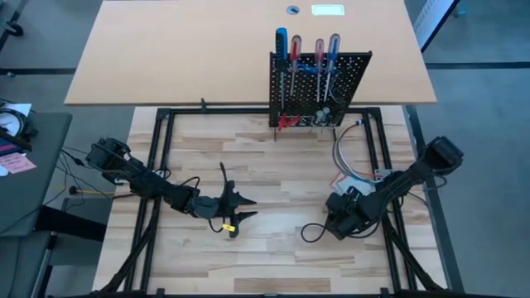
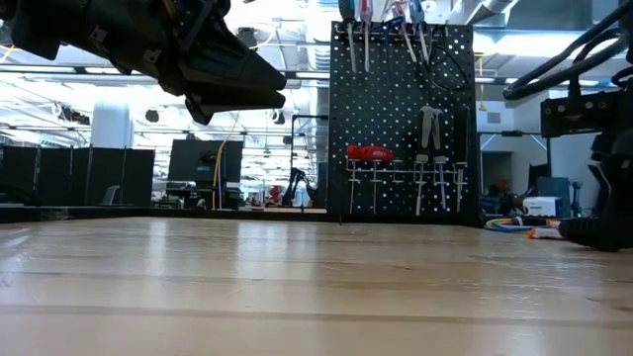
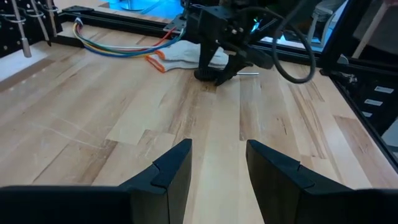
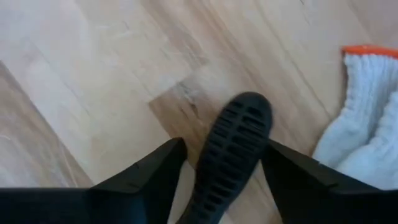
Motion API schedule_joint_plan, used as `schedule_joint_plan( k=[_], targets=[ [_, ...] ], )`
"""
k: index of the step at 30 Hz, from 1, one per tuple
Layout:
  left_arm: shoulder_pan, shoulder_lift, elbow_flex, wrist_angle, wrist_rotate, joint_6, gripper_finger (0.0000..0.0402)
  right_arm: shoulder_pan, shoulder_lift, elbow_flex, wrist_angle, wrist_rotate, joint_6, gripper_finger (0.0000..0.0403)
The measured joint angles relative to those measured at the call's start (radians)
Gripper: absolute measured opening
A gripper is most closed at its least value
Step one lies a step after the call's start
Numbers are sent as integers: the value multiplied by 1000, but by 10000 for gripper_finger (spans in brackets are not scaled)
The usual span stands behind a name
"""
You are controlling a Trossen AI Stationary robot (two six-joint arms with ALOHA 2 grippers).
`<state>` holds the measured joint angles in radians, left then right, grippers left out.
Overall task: Hang tools onto peg board
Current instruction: Hang the black screwdriver on the pegboard
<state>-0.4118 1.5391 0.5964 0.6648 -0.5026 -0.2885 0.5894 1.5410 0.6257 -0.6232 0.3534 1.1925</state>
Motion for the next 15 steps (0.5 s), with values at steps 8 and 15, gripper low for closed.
schedule_joint_plan(
  k=[8, 15],
  targets=[
    [0, 0, 0, 7, 0, -9, 146, 23, -15, 6, 18, 48, 45, 125],
    [0, 0, 0, 8, -1, -10, 146, 18, -84, -59, 229, 297, -120, 104]
  ],
)
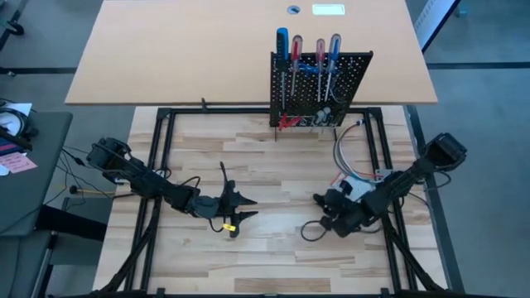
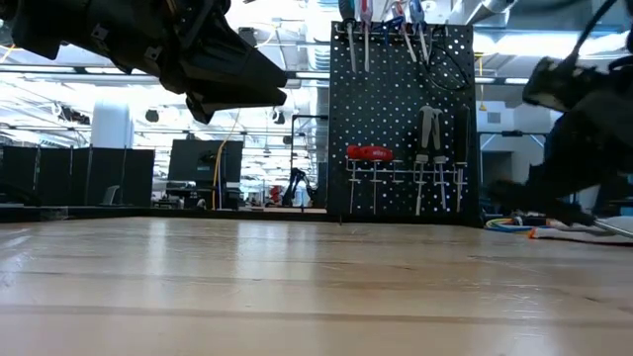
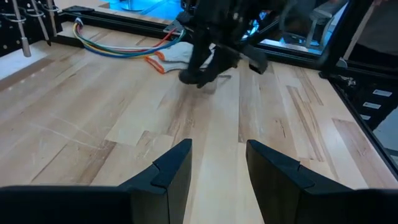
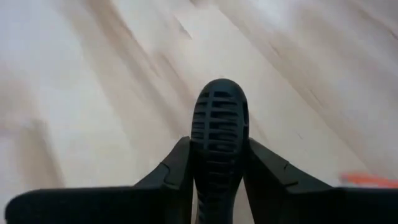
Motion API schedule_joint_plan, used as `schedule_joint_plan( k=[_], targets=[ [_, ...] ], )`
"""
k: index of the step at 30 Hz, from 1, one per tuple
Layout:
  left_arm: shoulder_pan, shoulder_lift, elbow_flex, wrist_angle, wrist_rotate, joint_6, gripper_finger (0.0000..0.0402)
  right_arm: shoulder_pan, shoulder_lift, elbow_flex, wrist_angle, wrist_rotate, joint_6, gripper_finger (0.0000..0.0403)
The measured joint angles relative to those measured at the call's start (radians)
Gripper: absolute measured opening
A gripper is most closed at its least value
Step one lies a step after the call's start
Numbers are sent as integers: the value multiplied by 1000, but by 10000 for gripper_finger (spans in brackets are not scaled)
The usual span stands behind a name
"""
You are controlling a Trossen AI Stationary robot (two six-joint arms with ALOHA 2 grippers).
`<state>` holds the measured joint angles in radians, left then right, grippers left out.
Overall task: Hang tools onto peg board
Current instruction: Hang the black screwdriver on the pegboard
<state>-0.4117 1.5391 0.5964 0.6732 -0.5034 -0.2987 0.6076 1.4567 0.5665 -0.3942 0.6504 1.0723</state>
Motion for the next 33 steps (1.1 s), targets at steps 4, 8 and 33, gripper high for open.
schedule_joint_plan(
  k=[4, 8, 33],
  targets=[
    [0, 0, 0, 15, -1, 11, 146, 0, -87, -153, 387, 125, -209, 104],
    [0, 12, 0, 73, -2, 67, 146, -19, -159, -290, 815, 170, -460, 104],
    [221, 412, 503, 177, 216, 399, 202, -107, -175, -290, 1818, -132, -1327, 104]
  ],
)
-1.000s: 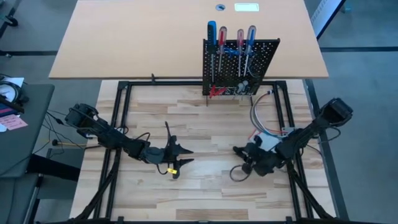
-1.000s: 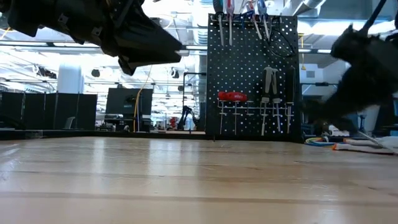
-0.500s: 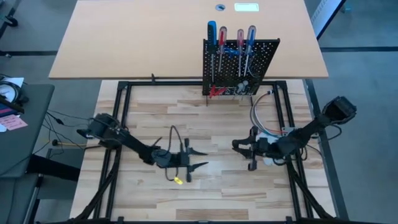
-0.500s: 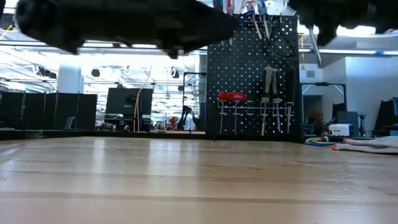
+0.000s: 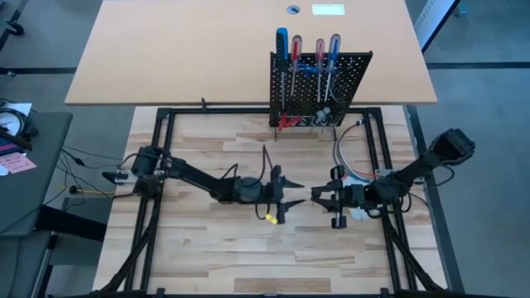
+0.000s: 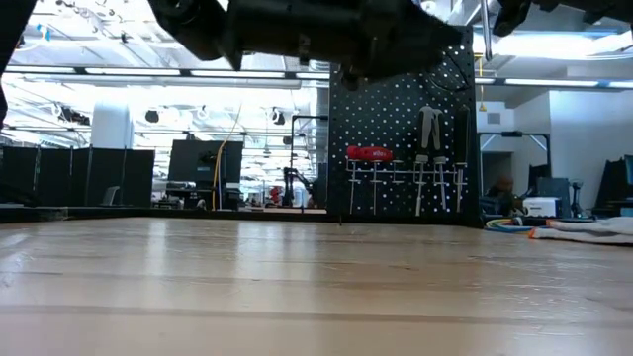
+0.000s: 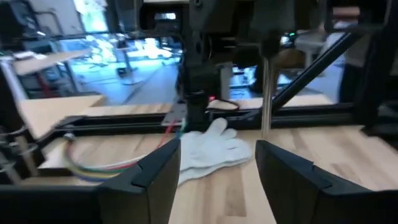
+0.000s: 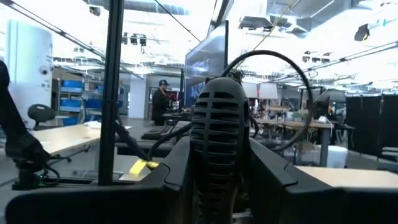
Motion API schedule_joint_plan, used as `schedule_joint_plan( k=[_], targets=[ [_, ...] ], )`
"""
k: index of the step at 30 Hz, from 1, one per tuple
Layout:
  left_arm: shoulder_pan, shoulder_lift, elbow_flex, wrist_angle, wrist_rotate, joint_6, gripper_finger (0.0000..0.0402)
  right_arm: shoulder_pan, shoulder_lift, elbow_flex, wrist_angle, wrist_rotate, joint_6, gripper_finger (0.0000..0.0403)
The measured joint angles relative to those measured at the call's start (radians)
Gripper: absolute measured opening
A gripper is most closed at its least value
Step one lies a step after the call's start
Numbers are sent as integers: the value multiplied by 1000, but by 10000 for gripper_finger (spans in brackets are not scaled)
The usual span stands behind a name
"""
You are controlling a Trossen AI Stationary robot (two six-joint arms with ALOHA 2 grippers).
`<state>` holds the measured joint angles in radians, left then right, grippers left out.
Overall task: Hang tools onto peg board
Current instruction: Hang the black screwdriver on the pegboard
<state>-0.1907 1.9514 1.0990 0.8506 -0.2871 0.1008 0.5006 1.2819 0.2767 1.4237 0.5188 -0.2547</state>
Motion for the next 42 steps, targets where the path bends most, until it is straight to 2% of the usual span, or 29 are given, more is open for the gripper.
schedule_joint_plan(
  k=[2, 11, 23, 35, 38, 42],
  targets=[
    [18, 0, 23, -16, 48, -22, 207, 2, 0, 10, -9, -1, -14, 104],
    [27, -1, 50, 13, 89, 17, 210, -15, 0, 34, -35, -2, -16, 104],
    [26, -1, 51, 42, 158, -17, 203, -39, 11, 71, -81, -29, -8, 104],
    [10, -1, 51, 83, 178, -4, 165, -39, 136, 134, -77, -33, -16, 104],
    [7, -1, 51, 82, 178, -4, 143, -39, 148, 144, -79, -33, -25, 104],
    [-4, 0, 51, 82, 175, 20, 93, -39, 145, 144, -77, -33, -34, 104]
  ],
)
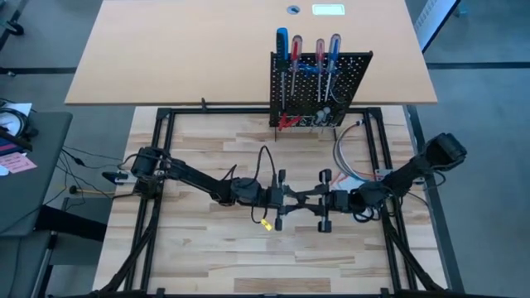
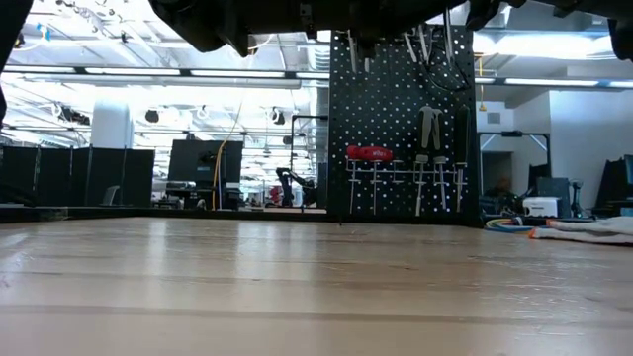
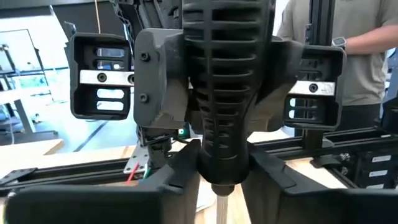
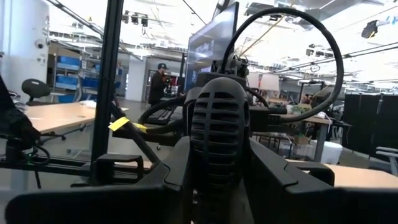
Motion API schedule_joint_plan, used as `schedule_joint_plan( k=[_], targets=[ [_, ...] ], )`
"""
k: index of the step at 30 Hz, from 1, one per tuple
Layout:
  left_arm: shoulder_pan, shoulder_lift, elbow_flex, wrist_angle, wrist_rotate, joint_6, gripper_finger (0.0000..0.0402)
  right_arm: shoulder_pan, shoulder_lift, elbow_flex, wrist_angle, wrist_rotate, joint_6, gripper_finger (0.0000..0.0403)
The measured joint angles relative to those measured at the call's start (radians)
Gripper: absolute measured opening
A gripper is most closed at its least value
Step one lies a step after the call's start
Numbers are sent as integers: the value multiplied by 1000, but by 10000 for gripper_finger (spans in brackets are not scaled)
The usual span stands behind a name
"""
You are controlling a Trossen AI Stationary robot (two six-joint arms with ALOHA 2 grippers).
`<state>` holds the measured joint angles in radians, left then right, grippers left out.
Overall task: Hang tools onto peg board
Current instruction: Hang the black screwdriver on the pegboard
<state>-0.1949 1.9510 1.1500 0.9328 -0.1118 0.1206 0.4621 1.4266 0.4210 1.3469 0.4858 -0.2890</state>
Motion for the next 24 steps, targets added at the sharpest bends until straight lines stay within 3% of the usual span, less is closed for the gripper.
schedule_joint_plan(
  k=[2, 9, 13, 18, 21, 24],
  targets=[
    [-5, 0, 0, 0, -2, 17, 75, 2, 0, 0, 1, 0, 0, 104],
    [-11, 0, 0, -8, -5, 24, 75, 15, -1, 0, -3, 8, 0, 104],
    [-12, -19, 0, -70, -41, 25, 75, 31, -1, 0, -8, 31, -10, 152],
    [-12, -55, -1, -193, -129, 22, 75, 94, -16, 0, -20, 216, -131, 224],
    [-6, -60, -1, -219, -158, 10, 75, 145, -58, 0, -49, 325, -209, 239],
    [10, -56, -1, -259, -160, -19, 75, 166, -106, 1, -117, 335, -177, 238]
  ],
)
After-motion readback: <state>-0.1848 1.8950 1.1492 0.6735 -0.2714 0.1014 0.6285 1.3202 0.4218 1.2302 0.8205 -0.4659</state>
